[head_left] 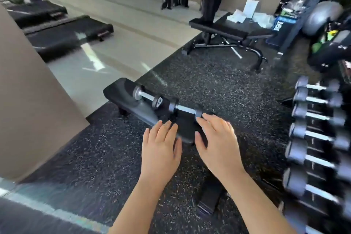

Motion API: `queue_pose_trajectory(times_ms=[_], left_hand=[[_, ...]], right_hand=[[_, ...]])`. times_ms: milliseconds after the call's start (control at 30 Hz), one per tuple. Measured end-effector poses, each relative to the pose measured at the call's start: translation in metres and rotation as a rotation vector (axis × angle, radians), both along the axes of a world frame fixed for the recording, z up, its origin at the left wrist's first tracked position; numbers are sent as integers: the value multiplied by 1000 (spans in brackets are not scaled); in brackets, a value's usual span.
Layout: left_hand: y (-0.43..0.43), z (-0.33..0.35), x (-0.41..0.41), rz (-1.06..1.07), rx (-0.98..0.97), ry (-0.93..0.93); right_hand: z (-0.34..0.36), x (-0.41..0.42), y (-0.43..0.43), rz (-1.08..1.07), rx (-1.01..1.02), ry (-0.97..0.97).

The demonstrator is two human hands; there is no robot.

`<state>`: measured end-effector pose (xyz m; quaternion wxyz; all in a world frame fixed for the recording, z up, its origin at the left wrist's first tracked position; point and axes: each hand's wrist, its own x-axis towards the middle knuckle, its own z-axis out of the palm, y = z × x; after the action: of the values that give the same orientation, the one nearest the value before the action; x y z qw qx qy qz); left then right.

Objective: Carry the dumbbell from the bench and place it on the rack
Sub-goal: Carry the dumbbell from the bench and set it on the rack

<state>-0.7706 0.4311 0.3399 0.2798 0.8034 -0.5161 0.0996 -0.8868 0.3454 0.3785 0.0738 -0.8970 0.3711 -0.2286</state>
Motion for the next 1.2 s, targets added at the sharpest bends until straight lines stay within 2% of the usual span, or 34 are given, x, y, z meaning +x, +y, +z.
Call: queue_pose_trajectory(times_ms=[233,467,800,1033,1200], left_hand=[[2,-7,137,122,-13,-1],[-27,-22,222,170,-8,47],[-160,-61,360,163,21,34],[-260,-116,452,106,78,115],[-313,-172,507,108,112,253]], right_hand=[[-5,141,-4,84,-11,-46],[-19,230,-37,126,22,-23],[-76,370,-179,123,177,22],[-136,453,-283,104,258,59],[-194,501,-332,106,326,100]])
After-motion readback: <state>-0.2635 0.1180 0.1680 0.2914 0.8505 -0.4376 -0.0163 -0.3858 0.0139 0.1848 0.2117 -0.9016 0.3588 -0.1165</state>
